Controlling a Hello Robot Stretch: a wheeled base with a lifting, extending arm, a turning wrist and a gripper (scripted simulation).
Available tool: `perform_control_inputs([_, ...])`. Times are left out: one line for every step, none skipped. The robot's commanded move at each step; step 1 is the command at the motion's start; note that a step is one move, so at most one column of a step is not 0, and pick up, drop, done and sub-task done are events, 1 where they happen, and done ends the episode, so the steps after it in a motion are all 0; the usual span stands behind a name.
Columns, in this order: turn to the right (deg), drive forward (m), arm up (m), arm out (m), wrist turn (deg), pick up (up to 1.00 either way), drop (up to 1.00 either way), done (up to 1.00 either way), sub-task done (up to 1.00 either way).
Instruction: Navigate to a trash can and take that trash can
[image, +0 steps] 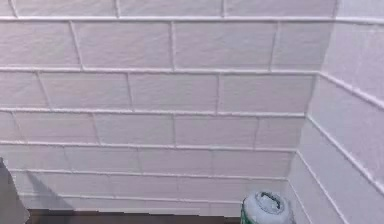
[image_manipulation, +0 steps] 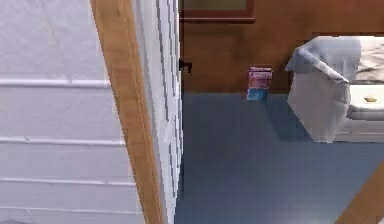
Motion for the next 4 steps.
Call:
perform_control_inputs([0.0, 0.5, 0.0, 0.0, 0.0, 0.0, 0.0, 0.0, 0.0])
perform_control_inputs([-33.0, 0.0, 0.0, 0.0, 0.0, 0.0, 0.0, 0.0, 0.0])
perform_control_inputs([0.0, 0.0, 0.2, 0.0, 0.0, 0.0, 0.0, 0.0, 0.0])
perform_control_inputs([0.0, 0.0, 0.0, 0.14, 0.0, 0.0, 0.0, 0.0, 0.0])
